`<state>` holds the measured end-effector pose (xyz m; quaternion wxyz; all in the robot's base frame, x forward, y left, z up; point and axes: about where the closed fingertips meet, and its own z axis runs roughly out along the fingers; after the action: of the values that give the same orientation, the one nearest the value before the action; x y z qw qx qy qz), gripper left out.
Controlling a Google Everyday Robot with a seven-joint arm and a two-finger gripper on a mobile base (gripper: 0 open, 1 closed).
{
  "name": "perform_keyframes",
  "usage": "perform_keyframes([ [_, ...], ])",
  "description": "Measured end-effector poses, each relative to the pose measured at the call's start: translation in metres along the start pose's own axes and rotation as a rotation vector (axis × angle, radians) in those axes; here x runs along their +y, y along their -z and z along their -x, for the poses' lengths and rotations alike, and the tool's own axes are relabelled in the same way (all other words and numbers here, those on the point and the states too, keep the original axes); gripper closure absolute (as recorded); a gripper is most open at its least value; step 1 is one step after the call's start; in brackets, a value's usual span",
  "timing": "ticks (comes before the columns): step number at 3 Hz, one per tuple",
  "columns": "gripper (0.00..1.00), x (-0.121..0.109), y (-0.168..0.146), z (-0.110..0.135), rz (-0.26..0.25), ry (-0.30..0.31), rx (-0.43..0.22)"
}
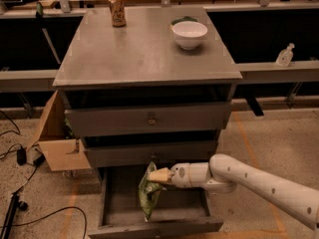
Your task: Place green jalapeno chip bag into bottom drawer
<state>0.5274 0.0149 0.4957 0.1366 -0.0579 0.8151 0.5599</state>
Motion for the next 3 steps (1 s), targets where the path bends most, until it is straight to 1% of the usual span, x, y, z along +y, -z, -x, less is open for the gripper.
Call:
perform_keyframes([
  [1, 1.00, -0.046, -0.022, 0.001, -0.041, -0.024, 0.020],
  [2, 1.00, -0.087, -0.038, -0.009, -0.131, -0.075, 0.049],
  [3, 1.00, -0.110, -0.047, -0.018, -0.258, -0.100, 0.059],
])
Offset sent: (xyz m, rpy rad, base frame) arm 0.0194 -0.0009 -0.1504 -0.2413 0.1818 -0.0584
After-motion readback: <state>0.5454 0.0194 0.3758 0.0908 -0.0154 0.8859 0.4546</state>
